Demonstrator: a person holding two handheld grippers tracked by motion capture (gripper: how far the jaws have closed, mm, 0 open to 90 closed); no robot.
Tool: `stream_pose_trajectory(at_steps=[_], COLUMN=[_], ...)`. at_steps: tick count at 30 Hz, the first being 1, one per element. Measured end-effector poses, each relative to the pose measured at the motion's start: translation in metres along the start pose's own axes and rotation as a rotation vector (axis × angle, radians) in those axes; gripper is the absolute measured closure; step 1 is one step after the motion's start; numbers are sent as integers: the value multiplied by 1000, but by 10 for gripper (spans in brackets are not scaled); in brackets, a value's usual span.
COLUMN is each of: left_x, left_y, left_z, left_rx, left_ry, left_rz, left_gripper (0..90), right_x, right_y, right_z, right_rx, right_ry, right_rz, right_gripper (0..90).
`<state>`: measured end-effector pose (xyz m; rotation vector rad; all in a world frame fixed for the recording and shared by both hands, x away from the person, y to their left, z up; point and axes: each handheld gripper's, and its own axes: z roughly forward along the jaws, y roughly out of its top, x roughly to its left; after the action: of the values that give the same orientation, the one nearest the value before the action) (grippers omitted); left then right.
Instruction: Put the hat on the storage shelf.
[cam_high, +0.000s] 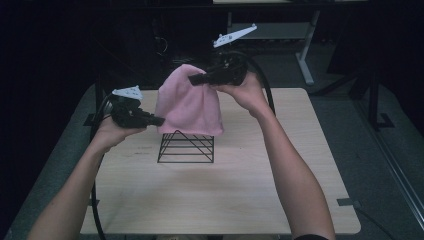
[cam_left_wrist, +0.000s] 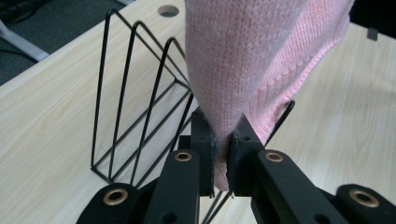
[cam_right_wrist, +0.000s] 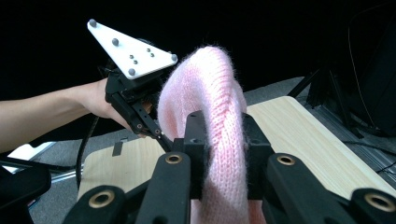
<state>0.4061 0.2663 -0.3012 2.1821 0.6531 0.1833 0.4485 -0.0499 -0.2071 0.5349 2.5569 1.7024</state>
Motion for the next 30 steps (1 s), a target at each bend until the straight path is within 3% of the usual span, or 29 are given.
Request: stream_pose_trajectory(at_steps=[5, 16, 22, 30], left_x=[-2, -2, -2, -2], left_y=[-2, -10, -17, -22], left_z=[-2, -1, 0, 2], left_rx=[28, 49, 80, 134], left_ry=[12, 24, 12, 32], left_rz=[21, 26, 13, 27], left_gripper=[830, 830, 830, 830], right_x=[2, 5, 6, 7], right_y=[-2, -8, -13, -22], right_z=[3, 7, 15, 23], right_rx=[3, 34, 57, 68], right_ry=[10, 34, 51, 65], right_rz=[-4, -5, -9, 0], right_gripper=[765, 760, 759, 753])
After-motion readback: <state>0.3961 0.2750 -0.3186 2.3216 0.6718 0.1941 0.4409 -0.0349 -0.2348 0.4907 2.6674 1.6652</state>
